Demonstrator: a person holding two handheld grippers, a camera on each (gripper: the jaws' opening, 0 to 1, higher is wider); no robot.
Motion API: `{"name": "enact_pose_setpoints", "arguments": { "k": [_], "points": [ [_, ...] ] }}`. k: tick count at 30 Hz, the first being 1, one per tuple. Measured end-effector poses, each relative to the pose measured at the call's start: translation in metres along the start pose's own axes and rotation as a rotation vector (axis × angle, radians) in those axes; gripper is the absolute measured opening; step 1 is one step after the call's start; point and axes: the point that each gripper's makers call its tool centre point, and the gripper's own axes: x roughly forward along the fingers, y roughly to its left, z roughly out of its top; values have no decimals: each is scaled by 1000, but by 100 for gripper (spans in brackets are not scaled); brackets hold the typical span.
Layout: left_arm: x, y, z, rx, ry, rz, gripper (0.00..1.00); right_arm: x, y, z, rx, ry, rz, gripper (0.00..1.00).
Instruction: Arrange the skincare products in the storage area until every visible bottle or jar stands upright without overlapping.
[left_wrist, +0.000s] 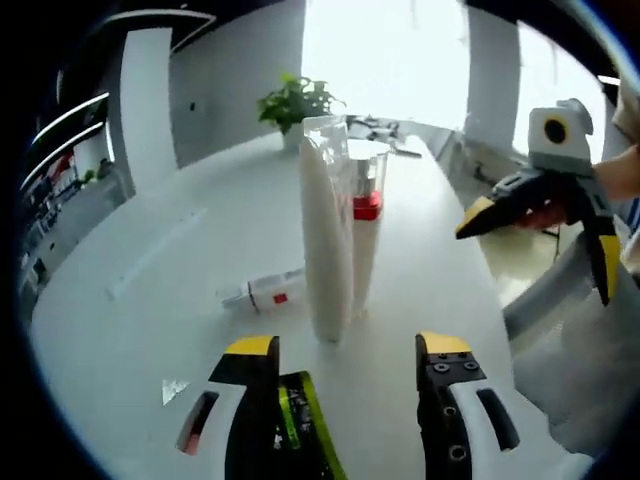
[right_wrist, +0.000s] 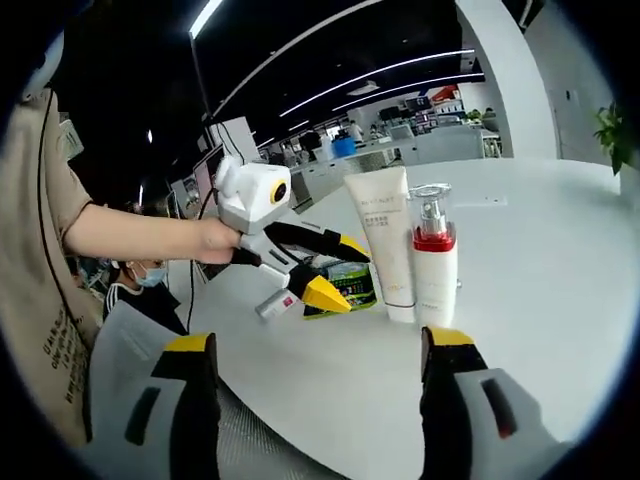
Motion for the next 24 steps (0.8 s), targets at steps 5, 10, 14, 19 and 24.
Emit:
{"name": "enact_pose_setpoints", "arguments": {
  "k": [5, 10, 14, 19, 24],
  "points": [
    [-27, 4, -15, -105, -11, 66, 63, 5, 3, 6, 9, -17, -3, 84],
    [-49, 4, -29, -181, -16, 119, 69, 7, 3, 14, 1, -47, -27, 84],
    [-69, -3, -43, -253, -5, 150, 73, 7, 5, 19, -2, -67, -47, 86],
    [-87, -18, -54, -317, -2, 160, 83, 5, 4, 17, -6, -67, -65, 89],
    [-104, -33, -57, -365, -10, 183, 92, 1, 8, 16, -4, -65, -67, 91]
  ]
}}
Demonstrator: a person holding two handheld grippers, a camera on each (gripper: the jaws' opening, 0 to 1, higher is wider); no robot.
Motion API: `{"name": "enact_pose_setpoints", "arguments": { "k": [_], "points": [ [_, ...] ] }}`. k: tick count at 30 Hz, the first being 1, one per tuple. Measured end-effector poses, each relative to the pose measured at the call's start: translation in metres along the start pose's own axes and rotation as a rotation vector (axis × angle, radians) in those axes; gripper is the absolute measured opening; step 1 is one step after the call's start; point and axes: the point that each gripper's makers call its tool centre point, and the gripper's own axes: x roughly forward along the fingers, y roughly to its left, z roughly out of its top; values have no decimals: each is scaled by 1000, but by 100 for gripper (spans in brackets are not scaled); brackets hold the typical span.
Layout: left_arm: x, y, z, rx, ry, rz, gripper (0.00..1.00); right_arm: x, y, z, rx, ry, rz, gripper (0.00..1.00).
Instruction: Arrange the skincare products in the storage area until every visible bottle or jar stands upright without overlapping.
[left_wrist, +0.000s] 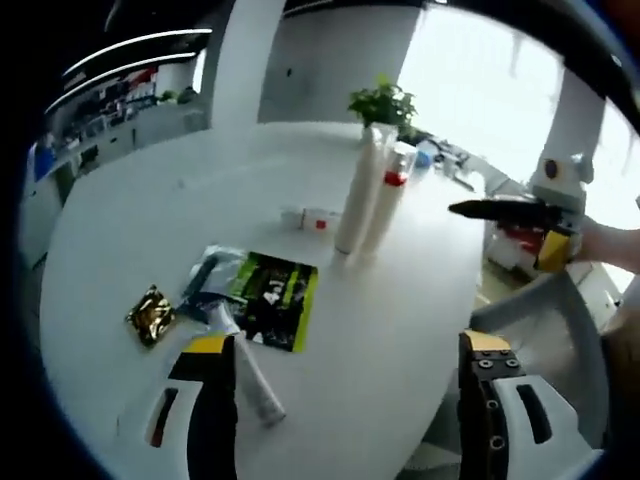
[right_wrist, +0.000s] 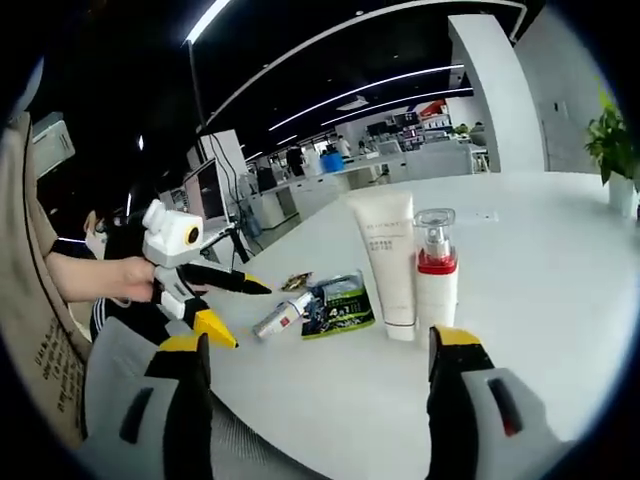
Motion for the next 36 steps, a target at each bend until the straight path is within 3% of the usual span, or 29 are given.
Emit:
{"name": "enact_pose_setpoints", "arguments": {
  "k": [6, 9, 15, 21, 24, 28, 32, 36],
  "points": [
    [-22, -3, -6, -56, -8, 57, 95, -2, 6, 2, 14, 0, 26, 93],
    [-31, -1, -9, -103, -29, 99, 95, -3, 9, 11, 59, -50, 40, 95],
    [-43, 0, -18, -168, -44, 193, 96, -8, 4, 8, 90, -51, 44, 98],
    [-46, -5, -16, -215, -70, 270, 95, -21, -4, -4, 125, -31, 53, 99],
    [-46, -13, -11, -227, -93, 272, 95, -27, -11, -8, 130, -17, 48, 99],
    [-44, -19, -16, -195, -51, 267, 94, -34, -20, -4, 152, -29, 21, 99],
    [-45, -21, -14, -206, -55, 244, 94, -36, -24, -4, 147, -34, -3, 99],
    [-47, -24, -12, -164, -40, 228, 94, -39, -33, -5, 151, -37, -50, 99]
  ]
}}
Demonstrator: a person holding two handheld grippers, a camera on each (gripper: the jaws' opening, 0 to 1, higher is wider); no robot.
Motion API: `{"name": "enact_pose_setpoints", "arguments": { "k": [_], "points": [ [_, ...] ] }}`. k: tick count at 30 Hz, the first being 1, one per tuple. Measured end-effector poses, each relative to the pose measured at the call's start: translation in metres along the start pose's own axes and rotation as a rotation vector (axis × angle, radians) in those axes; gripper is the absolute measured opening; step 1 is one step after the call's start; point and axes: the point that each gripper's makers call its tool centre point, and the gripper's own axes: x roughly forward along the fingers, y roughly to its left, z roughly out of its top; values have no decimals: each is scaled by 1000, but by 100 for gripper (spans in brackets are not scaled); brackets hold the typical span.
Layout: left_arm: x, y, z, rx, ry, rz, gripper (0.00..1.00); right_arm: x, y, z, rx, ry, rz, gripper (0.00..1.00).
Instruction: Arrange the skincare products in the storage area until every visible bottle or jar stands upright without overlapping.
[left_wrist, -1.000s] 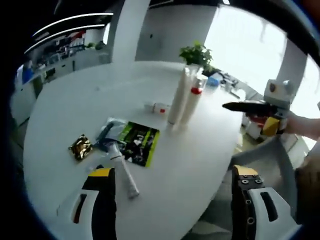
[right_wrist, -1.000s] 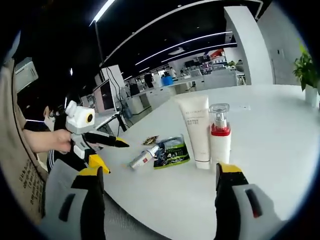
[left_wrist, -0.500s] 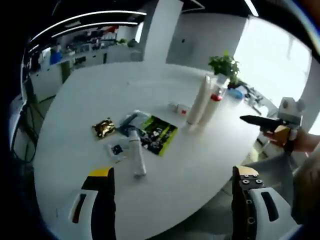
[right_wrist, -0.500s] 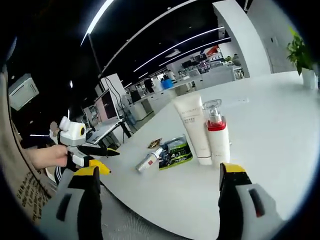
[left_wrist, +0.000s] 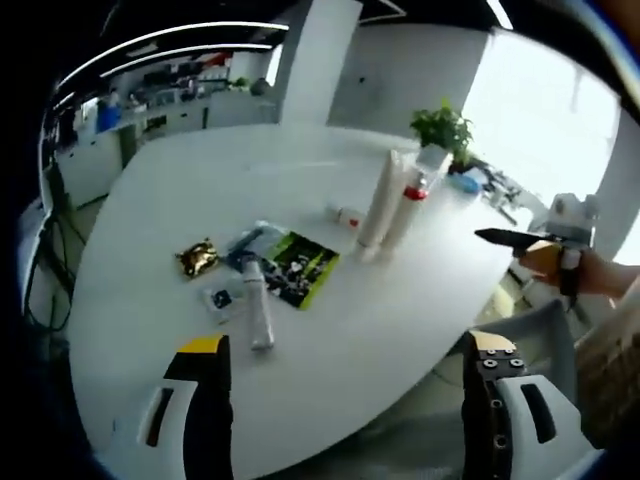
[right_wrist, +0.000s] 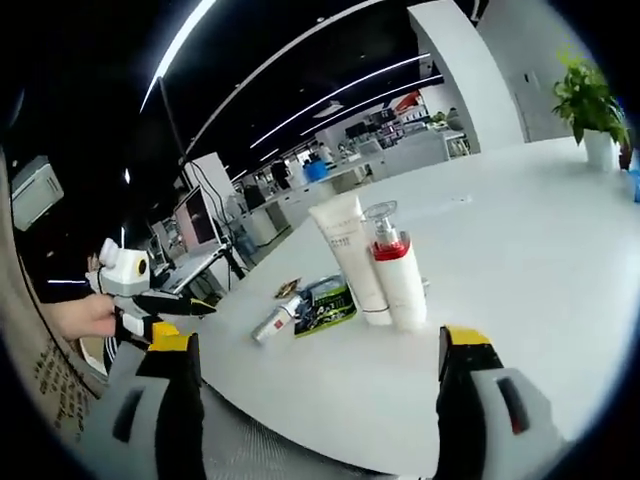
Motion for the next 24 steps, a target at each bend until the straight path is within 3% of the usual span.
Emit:
{"name": "enact_pose_setpoints", "arguments": {
  "k": [3, 7, 11, 18, 24],
  "points": [
    [-1, 3, -4, 15, 9, 6, 95, -1, -4, 2, -14, 8, -8, 99],
    [-4, 5, -9, 14, 18, -4, 95, -5, -14, 17, -72, 10, -25, 99],
    [-11, 12, -7, 14, -7, 3, 94, -9, -32, 45, -86, -37, -65, 98],
    [-19, 26, -13, 32, 5, 32, 92, -4, -62, 89, -111, -81, -92, 96],
    [-19, 33, -11, 18, -4, 31, 93, 7, -87, 114, -176, -49, -108, 97]
  ]
}}
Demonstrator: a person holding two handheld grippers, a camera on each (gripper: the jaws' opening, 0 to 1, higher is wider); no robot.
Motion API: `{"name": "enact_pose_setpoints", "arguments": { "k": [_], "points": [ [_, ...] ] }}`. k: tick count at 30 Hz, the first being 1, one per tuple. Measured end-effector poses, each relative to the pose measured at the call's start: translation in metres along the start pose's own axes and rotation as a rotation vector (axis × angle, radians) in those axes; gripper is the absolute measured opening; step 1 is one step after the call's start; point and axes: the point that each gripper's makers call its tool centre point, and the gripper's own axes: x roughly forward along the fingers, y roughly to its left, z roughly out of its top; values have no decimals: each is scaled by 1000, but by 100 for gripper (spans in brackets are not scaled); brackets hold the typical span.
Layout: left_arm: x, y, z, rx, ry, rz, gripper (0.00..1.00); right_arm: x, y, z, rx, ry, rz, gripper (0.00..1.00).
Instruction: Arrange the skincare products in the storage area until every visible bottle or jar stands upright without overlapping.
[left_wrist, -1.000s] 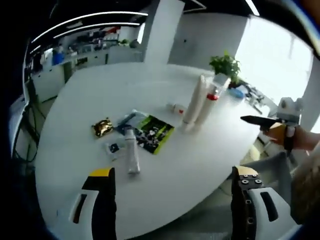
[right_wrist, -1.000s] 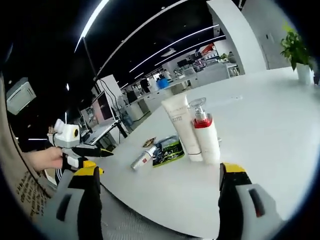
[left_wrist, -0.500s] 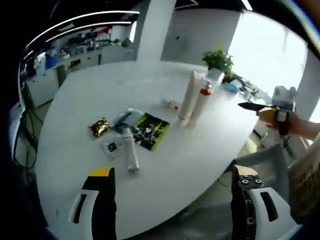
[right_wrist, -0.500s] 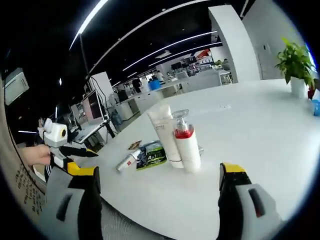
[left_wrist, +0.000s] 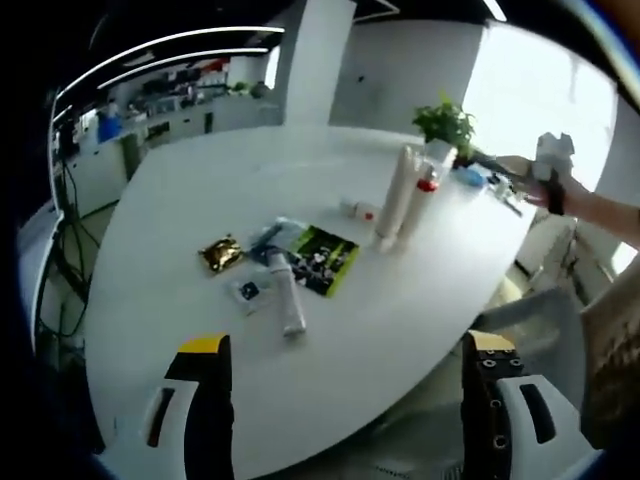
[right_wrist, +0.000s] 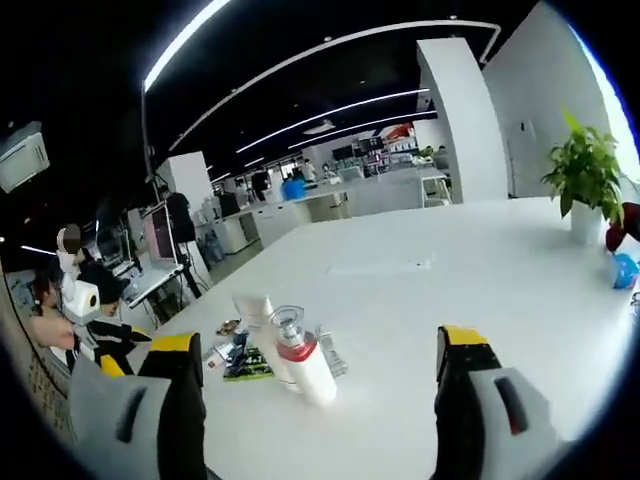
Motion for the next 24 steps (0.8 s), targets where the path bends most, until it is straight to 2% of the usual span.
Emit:
{"name": "enact_pose_setpoints", "arguments": {
  "k": [4, 9, 14, 21, 24],
  "points": [
    [2, 4, 1, 1, 5, -9, 94, 15, -15, 8, -51, 36, -2, 97],
    [5, 10, 1, -7, 9, -13, 94, 38, -27, 7, -91, 93, 16, 96],
    [12, 15, -1, -18, 22, -18, 94, 62, -37, -5, -90, 162, 36, 93],
    [20, 14, -8, 29, 73, -31, 95, 105, -52, -13, -87, 256, 96, 88],
    [23, 17, -8, 16, 70, -33, 95, 121, -54, -20, -133, 324, 120, 84]
  ]
}}
